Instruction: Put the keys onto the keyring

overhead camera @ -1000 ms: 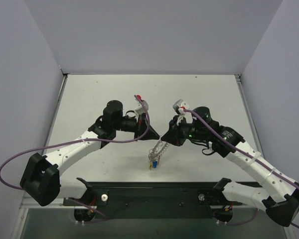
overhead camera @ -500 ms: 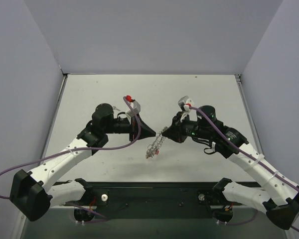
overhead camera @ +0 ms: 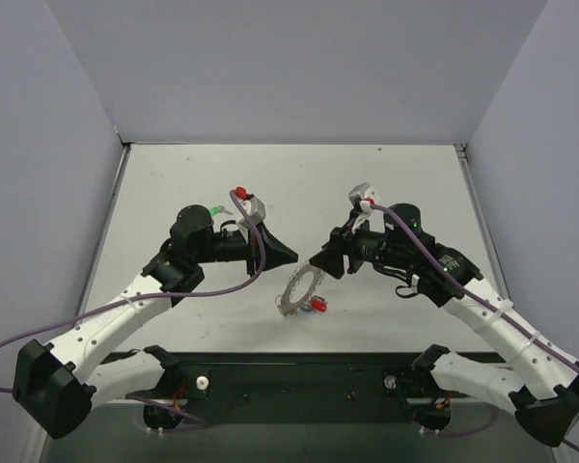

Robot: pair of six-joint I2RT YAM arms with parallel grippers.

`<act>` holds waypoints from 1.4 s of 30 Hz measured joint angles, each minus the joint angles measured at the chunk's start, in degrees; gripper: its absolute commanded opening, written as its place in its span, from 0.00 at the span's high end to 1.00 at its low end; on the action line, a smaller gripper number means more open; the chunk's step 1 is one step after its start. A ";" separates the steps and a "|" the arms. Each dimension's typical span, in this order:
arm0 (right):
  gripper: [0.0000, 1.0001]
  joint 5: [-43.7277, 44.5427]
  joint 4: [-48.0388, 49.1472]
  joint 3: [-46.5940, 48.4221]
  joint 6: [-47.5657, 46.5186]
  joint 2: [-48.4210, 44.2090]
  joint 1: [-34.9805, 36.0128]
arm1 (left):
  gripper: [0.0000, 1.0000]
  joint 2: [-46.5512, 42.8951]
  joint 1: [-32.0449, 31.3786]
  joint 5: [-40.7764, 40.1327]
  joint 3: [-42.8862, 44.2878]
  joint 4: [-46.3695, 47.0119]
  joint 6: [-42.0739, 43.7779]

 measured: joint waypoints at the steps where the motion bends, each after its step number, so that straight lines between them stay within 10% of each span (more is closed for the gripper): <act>1: 0.32 0.42 0.00 0.00 -0.02 -0.13 -0.13 | 1.00 -0.20 0.00 -0.09 0.00 0.04 0.00; 16: 0.20 1.79 1.36 -0.11 -1.57 -2.08 -0.50 | 1.00 -1.73 0.00 -3.13 -0.79 -0.15 -0.04; 24: 0.15 7.41 0.81 -1.11 -1.38 7.15 -0.50 | 0.45 0.79 4.46 -10.16 -4.52 -2.29 -2.99; 33: 0.18 14.19 0.20 -0.79 0.96 21.73 3.85 | 0.32 2.34 18.91 -15.74 -12.11 -5.07 -10.95; 42: 0.44 10.73 -0.20 5.44 1.38 35.47 7.87 | 0.32 -0.81 32.20 -16.76 -16.94 -6.75 -17.66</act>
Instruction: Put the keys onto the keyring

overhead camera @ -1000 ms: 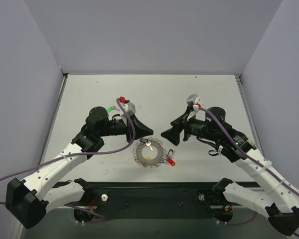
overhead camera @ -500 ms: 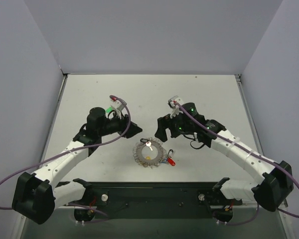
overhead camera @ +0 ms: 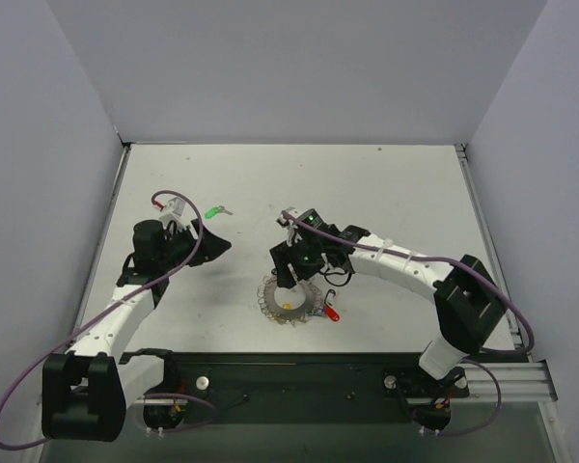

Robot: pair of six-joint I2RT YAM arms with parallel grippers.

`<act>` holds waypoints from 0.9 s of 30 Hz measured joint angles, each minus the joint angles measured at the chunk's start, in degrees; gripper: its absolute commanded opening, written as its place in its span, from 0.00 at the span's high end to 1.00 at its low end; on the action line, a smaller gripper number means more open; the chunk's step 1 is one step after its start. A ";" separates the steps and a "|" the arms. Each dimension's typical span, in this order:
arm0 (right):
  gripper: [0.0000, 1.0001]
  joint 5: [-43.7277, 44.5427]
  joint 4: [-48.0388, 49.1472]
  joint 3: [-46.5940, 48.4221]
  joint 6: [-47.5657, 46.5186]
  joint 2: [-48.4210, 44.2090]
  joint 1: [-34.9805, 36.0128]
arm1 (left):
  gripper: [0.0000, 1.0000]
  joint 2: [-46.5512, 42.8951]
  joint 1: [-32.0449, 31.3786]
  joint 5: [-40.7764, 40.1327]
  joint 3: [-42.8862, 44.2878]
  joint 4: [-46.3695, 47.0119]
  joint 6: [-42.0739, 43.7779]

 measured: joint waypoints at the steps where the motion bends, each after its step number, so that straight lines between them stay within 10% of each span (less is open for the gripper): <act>1: 0.46 -0.76 0.00 0.61 0.22 0.96 0.00 | 0.32 -0.02 0.37 0.02 -0.24 0.04 -0.35; 27: 0.57 -0.28 1.07 10.38 9.25 14.99 1.14 | 0.32 1.86 0.57 2.29 -1.18 0.59 -1.84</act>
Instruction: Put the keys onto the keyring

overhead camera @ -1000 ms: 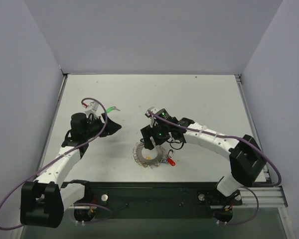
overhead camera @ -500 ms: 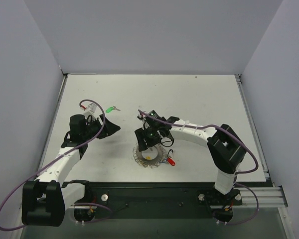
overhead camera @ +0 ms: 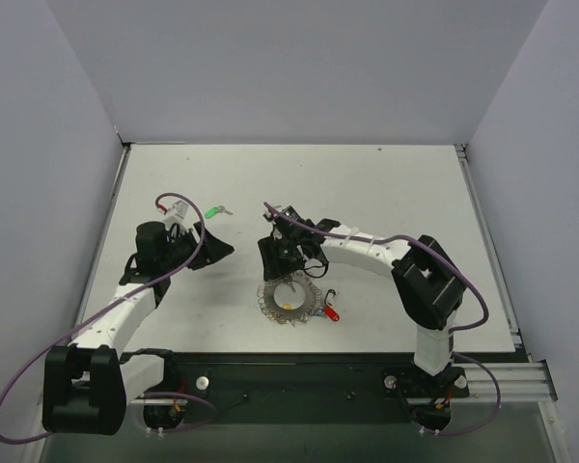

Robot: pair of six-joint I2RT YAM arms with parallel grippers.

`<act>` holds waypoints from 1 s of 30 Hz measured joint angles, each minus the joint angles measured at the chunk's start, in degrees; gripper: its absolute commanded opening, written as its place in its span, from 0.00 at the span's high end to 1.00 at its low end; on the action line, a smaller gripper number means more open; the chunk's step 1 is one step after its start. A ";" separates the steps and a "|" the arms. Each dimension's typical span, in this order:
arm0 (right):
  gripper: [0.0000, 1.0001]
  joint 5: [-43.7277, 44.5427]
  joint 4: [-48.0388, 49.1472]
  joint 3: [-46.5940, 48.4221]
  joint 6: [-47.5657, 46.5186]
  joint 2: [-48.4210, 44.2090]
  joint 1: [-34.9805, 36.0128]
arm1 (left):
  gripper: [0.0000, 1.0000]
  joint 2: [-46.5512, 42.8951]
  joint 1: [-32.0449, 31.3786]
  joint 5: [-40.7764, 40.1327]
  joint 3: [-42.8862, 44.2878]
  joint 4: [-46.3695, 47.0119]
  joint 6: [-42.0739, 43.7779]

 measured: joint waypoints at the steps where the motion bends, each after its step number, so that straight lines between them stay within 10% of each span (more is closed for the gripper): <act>1: 0.59 0.17 -0.04 0.09 0.17 0.17 0.00 | 0.32 0.07 0.00 0.09 0.00 0.04 0.00; 30: 0.70 -0.96 -0.98 1.88 4.48 6.08 0.00 | 0.32 0.22 0.00 1.22 -0.20 1.25 -0.26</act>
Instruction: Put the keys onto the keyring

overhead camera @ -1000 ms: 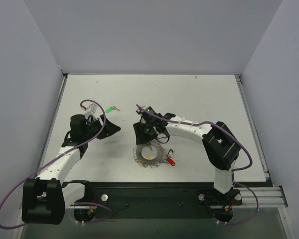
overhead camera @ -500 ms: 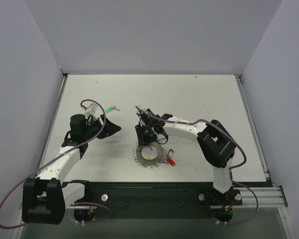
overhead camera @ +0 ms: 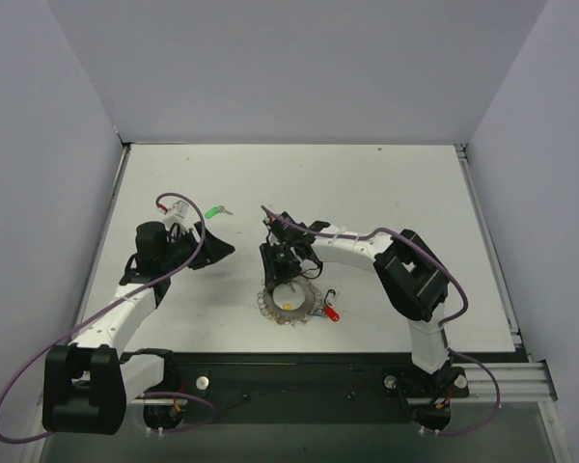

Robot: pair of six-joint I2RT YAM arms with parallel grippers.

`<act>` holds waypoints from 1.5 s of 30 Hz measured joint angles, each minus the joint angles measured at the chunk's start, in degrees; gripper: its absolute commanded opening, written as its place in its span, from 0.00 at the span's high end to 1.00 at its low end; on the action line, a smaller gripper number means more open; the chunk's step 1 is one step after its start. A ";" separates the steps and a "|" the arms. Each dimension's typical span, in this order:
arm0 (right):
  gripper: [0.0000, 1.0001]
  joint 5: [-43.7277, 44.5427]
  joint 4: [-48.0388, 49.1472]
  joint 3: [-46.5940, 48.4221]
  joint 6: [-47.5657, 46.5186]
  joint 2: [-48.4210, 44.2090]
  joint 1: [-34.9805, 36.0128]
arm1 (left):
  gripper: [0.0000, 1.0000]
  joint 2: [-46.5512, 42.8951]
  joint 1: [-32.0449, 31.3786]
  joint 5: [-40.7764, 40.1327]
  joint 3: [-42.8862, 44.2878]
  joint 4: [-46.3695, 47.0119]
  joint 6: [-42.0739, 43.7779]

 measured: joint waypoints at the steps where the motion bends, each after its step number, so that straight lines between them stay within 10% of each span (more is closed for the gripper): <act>1: 0.70 -0.42 0.02 0.07 0.31 0.37 0.00 | 0.32 0.00 0.00 0.00 -0.07 0.04 0.00; 45: 1.00 -0.79 0.33 4.17 1.25 3.96 1.09 | 0.32 -0.02 0.00 1.27 -0.48 0.87 -0.17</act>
